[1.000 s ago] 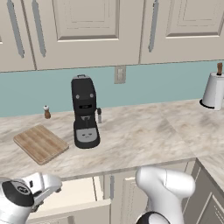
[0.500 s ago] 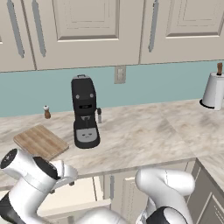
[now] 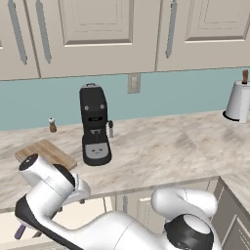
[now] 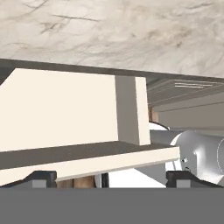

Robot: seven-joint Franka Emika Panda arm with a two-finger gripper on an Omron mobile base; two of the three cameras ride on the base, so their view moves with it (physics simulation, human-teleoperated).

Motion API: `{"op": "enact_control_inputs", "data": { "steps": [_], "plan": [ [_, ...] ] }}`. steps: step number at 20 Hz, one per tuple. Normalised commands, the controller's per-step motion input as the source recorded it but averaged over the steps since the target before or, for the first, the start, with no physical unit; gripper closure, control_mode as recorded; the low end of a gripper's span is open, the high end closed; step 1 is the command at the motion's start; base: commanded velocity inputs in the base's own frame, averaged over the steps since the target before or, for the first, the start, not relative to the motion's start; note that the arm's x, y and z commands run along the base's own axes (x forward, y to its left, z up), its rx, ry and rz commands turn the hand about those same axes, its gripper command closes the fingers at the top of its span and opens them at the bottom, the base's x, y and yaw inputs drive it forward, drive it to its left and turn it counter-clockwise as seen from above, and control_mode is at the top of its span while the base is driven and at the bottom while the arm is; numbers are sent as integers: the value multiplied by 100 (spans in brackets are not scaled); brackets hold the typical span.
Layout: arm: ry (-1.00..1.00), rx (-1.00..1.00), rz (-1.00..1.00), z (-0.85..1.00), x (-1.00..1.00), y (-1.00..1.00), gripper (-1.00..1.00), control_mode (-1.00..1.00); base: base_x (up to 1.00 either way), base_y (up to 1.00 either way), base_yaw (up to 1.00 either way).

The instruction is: Open the drawer on the left and place the cutting tools on the cutting board.

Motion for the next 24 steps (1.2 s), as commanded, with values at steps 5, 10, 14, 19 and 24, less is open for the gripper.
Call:
{"op": "enact_control_inputs", "data": {
  "steps": [5, 10, 14, 19, 24],
  "plan": [
    [8, 3, 4, -49, 7, 0, -100, -100, 0, 0, 0],
    [4, 0, 7, -32, 19, 3, -100, -100, 0, 0, 0],
    [2, 0, 8, -24, 15, 3, -100, -100, 0, 0, 0],
    [3, 1, 9, -32, 7, 11, -100, -100, 0, 0, 0],
    [5, 8, 12, -33, 5, 16, -100, -100, 0, 0, 0]
  ]
}}
